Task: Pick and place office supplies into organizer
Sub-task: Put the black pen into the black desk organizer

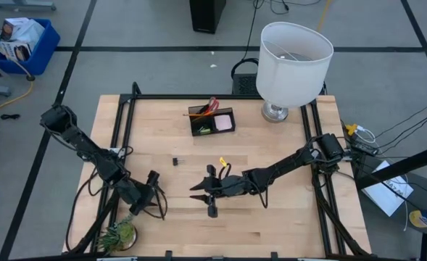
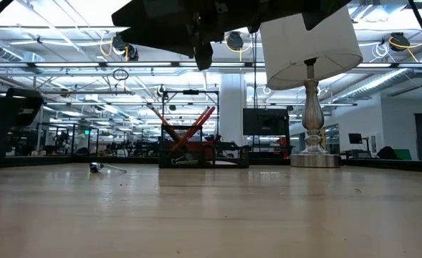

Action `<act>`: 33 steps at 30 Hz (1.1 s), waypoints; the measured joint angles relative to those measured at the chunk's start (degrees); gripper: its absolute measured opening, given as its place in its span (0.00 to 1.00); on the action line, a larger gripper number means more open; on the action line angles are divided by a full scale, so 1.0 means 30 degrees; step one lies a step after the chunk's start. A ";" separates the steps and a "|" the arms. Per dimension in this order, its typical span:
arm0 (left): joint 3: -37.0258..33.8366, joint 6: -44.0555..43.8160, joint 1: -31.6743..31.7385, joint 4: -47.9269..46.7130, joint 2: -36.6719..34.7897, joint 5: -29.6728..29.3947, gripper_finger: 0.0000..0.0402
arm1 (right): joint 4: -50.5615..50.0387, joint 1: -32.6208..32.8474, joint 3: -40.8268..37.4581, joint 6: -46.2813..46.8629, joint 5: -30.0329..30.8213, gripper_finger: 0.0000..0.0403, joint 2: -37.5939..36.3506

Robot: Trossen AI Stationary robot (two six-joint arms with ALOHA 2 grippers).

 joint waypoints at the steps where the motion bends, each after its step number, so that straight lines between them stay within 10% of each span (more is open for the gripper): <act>1: -0.0104 -0.0072 0.0000 0.0323 0.0000 0.0007 0.63 | -0.0006 0.0000 0.0000 0.0000 0.0000 0.27 0.0006; 15: -0.0647 -0.1384 0.0040 0.1262 0.0254 -0.1175 0.48 | 0.0033 0.0000 -0.0238 -0.0006 0.0000 0.26 0.0007; 33: -0.0588 -0.6005 0.1737 0.8314 0.6980 -0.0803 0.36 | 0.5291 0.0022 -0.3296 0.0583 -0.0007 0.25 0.0029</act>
